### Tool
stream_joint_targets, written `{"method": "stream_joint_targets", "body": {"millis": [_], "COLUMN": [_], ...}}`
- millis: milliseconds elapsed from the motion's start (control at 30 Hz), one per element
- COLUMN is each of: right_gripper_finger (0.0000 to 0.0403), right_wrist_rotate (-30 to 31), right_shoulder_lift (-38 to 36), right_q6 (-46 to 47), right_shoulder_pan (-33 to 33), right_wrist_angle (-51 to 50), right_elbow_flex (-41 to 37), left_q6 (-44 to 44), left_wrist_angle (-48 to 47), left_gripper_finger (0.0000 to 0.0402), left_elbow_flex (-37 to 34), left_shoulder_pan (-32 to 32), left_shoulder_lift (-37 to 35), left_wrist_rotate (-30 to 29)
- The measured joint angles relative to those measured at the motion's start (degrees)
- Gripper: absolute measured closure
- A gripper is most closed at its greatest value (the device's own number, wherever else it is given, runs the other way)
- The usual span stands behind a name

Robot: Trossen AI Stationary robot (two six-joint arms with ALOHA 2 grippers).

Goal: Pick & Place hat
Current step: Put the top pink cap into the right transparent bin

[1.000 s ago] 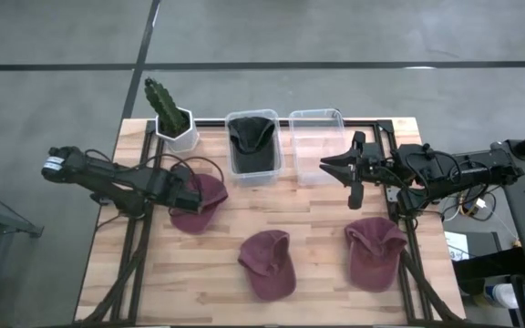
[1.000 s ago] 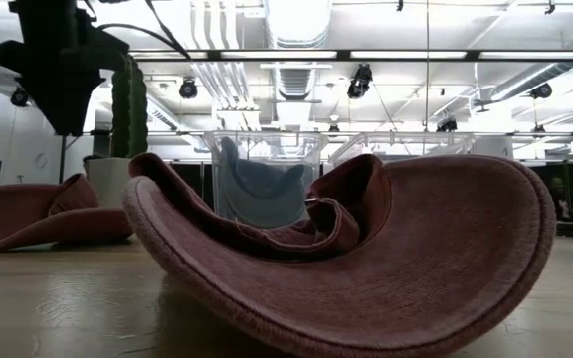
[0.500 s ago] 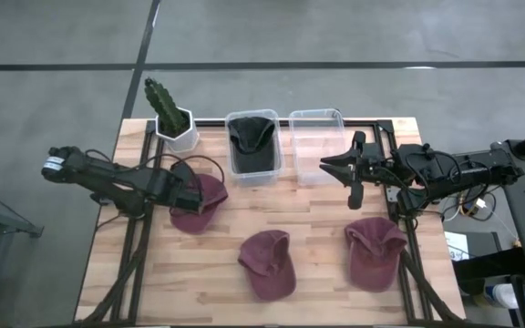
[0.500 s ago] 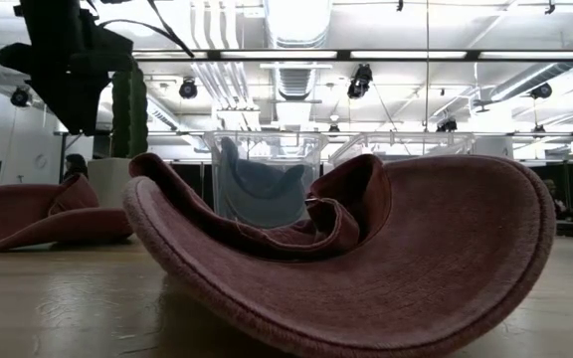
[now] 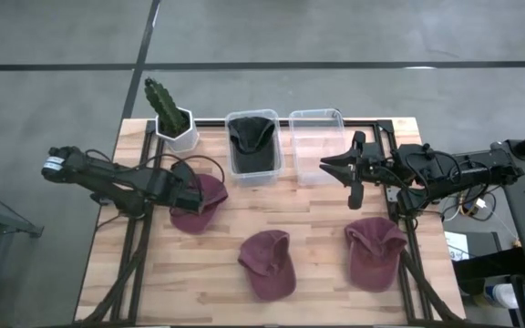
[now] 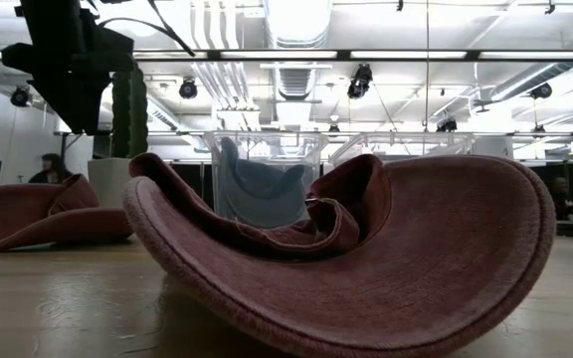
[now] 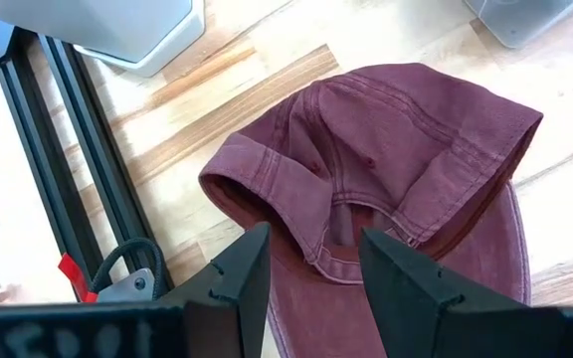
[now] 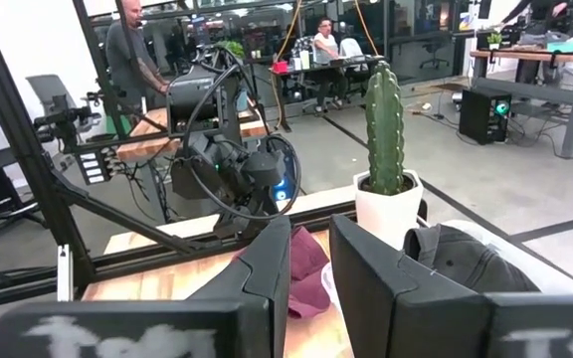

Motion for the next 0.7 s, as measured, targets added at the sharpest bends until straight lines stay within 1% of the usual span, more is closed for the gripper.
{"method": "stream_joint_targets", "body": {"millis": [167, 233, 533, 600, 700], "right_gripper_finger": [0.0335, 0.0335, 0.0335, 0.0335, 0.0335], "right_wrist_rotate": [-0.01, 0.00, -0.02, -0.01, 0.00], "right_shoulder_lift": [0.00, 0.00, 0.00, 0.00, 0.00], "right_q6": [0.02, 0.02, 0.00, -0.07, -0.17], "right_shoulder_pan": [0.00, 0.00, 0.00, 0.00, 0.00], "right_wrist_angle": [0.01, 0.01, 0.01, 0.01, 0.01], "right_elbow_flex": [0.00, 0.00, 0.00, 0.00, 0.00], "left_q6": [0.57, 0.65, 0.15, 0.50, 0.63], "left_wrist_angle": [0.01, 0.00, -0.02, -0.02, -0.03], "left_gripper_finger": [0.0253, 0.0246, 0.0172, 0.0162, 0.0157], "left_elbow_flex": [0.00, 0.00, -0.04, -0.04, -0.04], "left_shoulder_pan": [0.00, 0.00, 0.13, 0.13, 0.17], "left_shoulder_lift": [0.00, 0.00, 0.33, 0.33, 0.22], "left_wrist_rotate": [-0.68, -0.96, -1.55, -1.55, -1.55]}}
